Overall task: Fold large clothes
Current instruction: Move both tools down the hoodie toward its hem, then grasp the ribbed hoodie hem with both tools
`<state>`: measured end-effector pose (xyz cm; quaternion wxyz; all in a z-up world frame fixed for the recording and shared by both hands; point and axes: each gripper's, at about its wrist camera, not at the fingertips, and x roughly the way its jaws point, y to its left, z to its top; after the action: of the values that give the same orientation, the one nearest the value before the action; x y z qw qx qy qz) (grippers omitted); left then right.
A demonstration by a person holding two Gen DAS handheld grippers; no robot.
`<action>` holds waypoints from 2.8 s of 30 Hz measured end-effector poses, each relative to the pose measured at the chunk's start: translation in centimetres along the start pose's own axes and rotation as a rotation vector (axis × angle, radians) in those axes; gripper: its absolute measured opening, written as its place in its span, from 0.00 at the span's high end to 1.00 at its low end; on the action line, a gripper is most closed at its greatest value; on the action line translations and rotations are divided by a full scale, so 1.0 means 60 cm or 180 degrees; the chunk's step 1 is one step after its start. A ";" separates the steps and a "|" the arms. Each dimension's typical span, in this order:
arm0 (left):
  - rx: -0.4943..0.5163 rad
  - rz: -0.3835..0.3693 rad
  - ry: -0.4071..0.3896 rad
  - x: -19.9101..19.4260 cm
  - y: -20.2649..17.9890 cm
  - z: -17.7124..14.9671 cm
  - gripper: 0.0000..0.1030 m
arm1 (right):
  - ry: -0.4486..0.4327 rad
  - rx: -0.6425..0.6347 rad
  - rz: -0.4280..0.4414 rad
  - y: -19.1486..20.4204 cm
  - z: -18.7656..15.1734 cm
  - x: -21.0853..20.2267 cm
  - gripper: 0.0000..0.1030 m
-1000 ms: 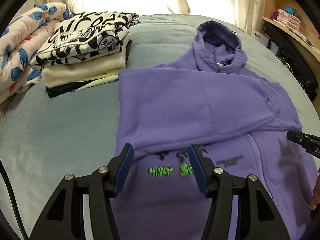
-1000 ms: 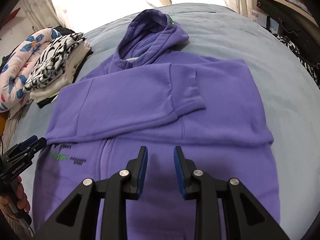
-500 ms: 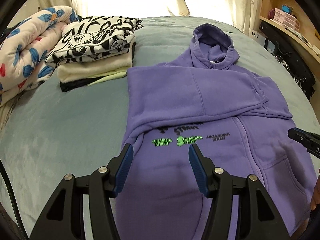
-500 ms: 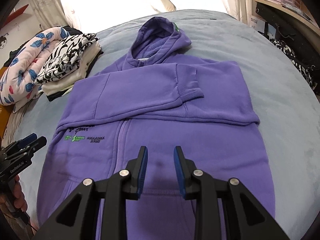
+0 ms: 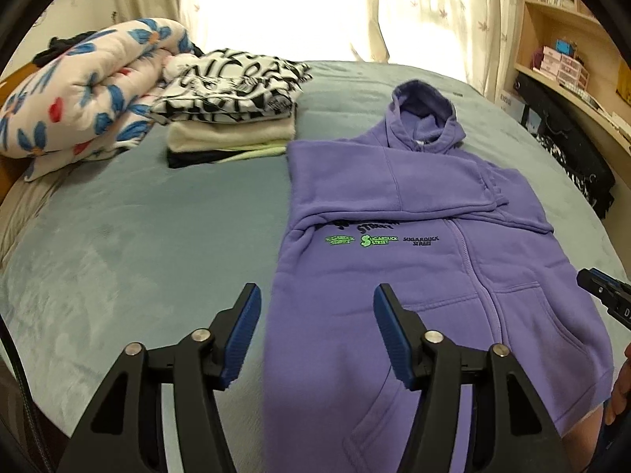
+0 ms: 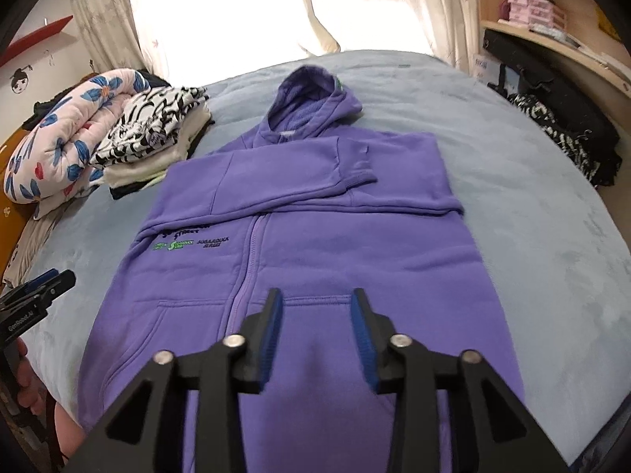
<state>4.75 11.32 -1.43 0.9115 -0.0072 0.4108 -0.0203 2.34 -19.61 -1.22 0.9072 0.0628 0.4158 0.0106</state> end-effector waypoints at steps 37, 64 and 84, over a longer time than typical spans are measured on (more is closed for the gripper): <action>-0.0545 -0.0455 0.0372 -0.033 0.084 -0.259 0.37 | -0.0144 0.0359 -0.0280 -0.132 -0.197 -0.118 0.58; -0.0673 -0.1304 0.0604 -0.004 0.051 -0.303 0.41 | 0.0226 0.0572 0.0409 -0.190 -0.258 -0.078 0.82; -0.1150 -0.2181 0.0344 -0.039 0.055 -0.195 0.91 | -0.0061 0.0659 0.0721 -0.172 -0.182 -0.107 0.90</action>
<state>-5.47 14.74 -7.56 0.8130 -0.3032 0.4290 -0.2512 -10.45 -29.16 -4.73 0.8928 0.2025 0.3963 0.0693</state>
